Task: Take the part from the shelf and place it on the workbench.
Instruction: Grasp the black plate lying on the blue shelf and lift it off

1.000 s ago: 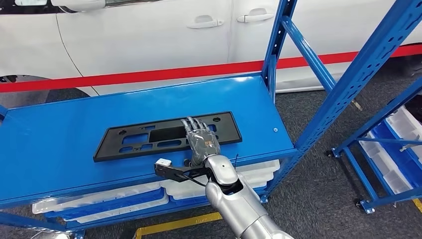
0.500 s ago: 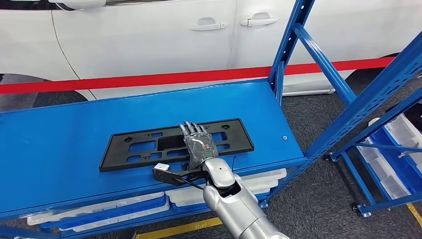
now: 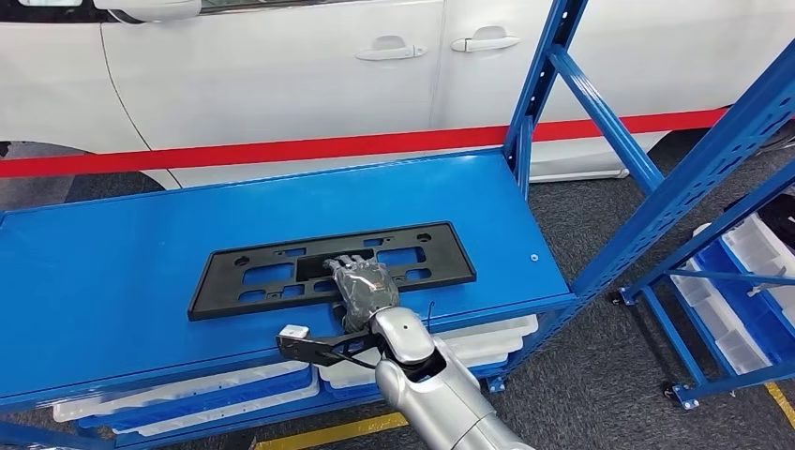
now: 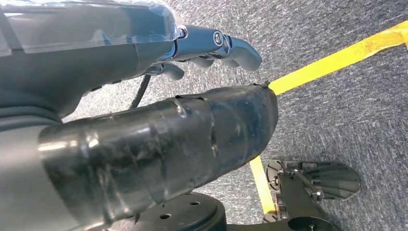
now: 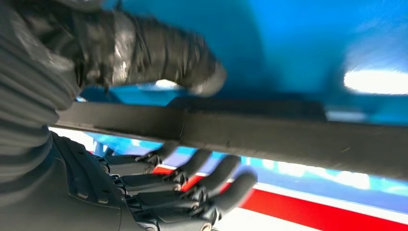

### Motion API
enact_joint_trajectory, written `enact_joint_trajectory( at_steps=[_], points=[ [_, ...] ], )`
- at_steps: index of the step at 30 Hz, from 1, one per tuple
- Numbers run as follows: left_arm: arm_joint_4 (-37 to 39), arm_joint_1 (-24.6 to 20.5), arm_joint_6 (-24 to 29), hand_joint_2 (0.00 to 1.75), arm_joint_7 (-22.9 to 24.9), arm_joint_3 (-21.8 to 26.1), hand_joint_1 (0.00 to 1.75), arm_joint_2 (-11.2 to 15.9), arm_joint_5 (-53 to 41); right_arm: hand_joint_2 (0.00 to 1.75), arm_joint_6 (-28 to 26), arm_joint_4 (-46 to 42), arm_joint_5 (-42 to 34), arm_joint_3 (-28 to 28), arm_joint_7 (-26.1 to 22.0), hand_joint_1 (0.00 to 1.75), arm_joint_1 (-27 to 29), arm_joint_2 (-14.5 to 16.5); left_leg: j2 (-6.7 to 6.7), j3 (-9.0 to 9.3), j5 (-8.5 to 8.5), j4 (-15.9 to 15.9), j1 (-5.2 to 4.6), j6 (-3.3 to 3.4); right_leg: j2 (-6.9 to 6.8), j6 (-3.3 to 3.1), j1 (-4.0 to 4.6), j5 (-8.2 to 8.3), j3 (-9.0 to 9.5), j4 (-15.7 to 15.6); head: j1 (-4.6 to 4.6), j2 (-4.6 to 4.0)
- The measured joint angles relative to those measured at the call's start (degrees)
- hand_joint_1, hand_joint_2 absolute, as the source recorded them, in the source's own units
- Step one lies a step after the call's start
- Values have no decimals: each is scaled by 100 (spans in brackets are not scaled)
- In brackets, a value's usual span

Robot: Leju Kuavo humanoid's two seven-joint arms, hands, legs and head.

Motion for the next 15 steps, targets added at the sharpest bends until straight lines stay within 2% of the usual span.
enact_joint_trajectory(
  at_steps=[6, 15],
  points=[
    [0, 0, 7, 0, -1, 1, 0, 2, -4, 175, 2, -49, -114, 248, -67, 164, 17, 2, 1, 3, 3, 0, 11, -2, -1, 0, 11, 0, -1, 8, 0, 0],
    [0, 0, 4, 0, -11, 1, 0, 2, -10, 175, 2, -100, -147, 333, -80, 174, 11, 1, 4, 6, 3, -2, 14, -3, 1, 0, 14, -1, -5, 14, 0, 0]
  ],
)
